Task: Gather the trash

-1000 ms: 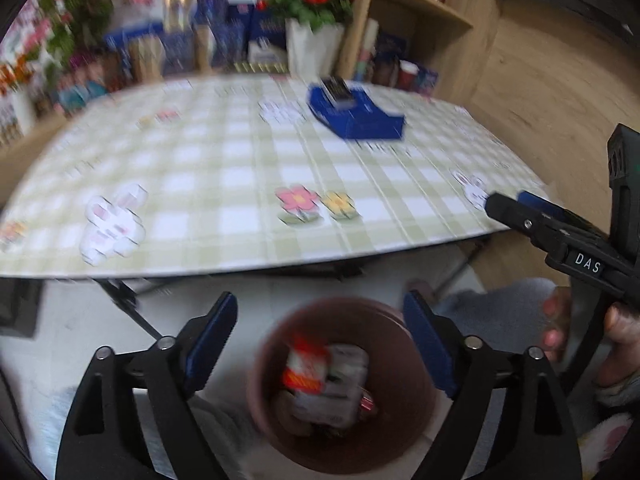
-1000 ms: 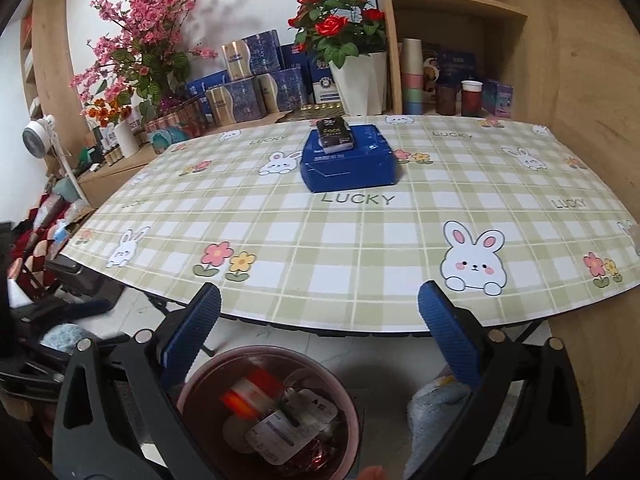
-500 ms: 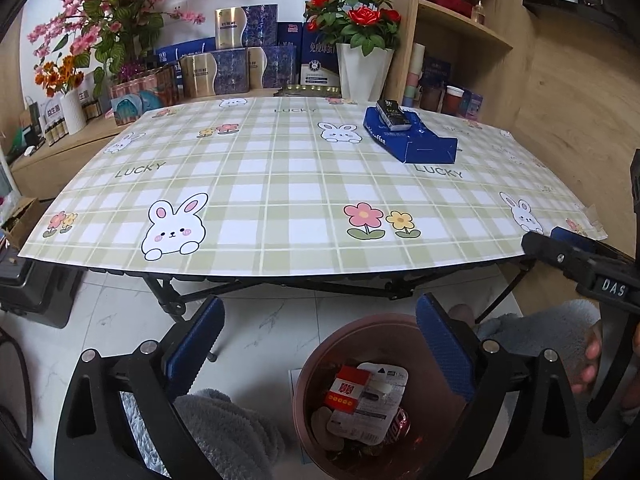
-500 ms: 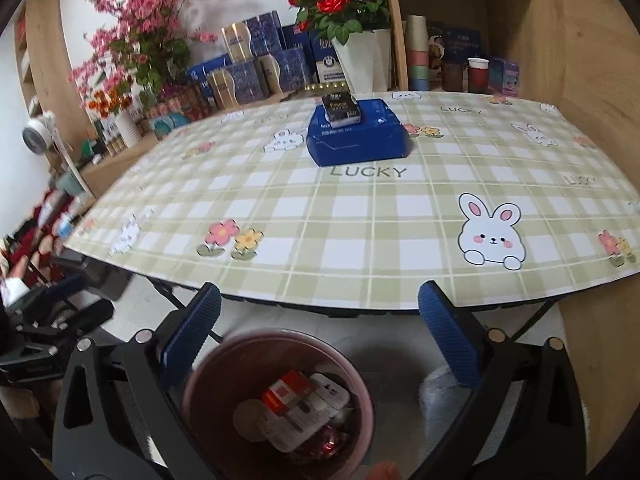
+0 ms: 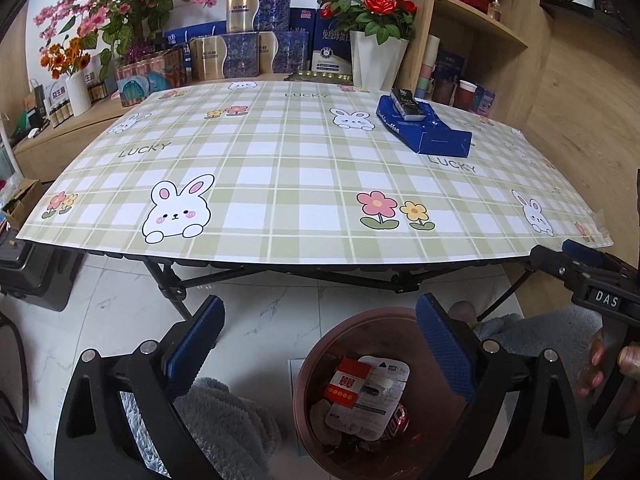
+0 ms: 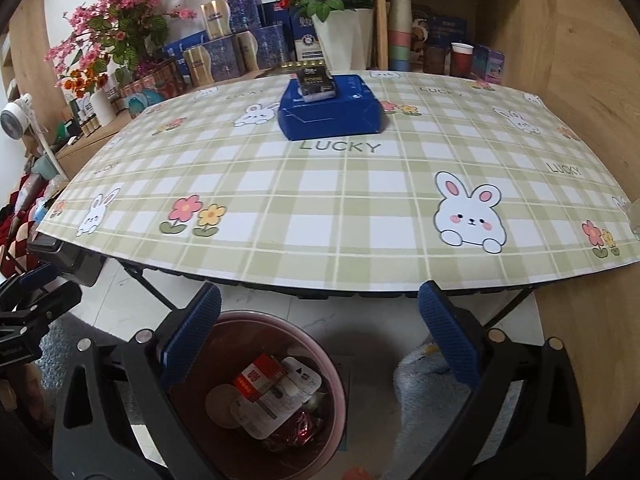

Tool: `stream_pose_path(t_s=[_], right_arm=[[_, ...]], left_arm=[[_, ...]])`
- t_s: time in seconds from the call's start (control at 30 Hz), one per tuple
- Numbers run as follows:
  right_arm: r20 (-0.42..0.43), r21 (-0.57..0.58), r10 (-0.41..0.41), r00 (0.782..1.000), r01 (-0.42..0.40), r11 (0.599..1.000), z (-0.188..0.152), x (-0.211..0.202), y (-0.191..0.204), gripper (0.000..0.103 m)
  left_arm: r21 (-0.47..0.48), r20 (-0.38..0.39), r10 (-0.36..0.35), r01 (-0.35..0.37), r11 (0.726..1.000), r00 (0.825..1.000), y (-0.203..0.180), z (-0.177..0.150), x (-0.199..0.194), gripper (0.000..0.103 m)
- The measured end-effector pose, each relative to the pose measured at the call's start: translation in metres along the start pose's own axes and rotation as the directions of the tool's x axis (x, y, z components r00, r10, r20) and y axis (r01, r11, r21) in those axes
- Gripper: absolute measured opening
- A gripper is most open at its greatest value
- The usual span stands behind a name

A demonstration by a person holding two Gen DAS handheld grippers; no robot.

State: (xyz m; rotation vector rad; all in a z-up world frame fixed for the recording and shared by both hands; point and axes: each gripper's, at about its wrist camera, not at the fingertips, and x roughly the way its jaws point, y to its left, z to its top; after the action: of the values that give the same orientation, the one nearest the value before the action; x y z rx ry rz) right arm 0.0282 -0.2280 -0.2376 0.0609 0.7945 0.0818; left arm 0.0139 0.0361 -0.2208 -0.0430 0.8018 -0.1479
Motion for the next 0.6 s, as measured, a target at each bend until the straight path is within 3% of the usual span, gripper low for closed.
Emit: stream_pose_path(t_s=[0.3,0.47,0.6], right_arm=[[0.036,-0.034,-0.035,0.999,0.036,0.999,0.026,0.005,-0.023,0.097],[0.068,-0.022,0.015,0.998,-0.013,1.000,0.051,0.019,-0.043,0.097],[0.070,0.009,0.013,0.997,-0.013,1.000,0.074,0.039,-0.058,0.097]], left_arm=[[-0.037,-0.031,-0.014,0.013,0.999,0.999,0.006,0.019,0.012,0.094],[0.025,-0.017,-0.062,0.062,0.998,0.998,-0.007,0.065,0.027,0.094],[0.060,-0.019,-0.109,0.110,0.992,0.994,-0.028,0.124,0.051,0.094]])
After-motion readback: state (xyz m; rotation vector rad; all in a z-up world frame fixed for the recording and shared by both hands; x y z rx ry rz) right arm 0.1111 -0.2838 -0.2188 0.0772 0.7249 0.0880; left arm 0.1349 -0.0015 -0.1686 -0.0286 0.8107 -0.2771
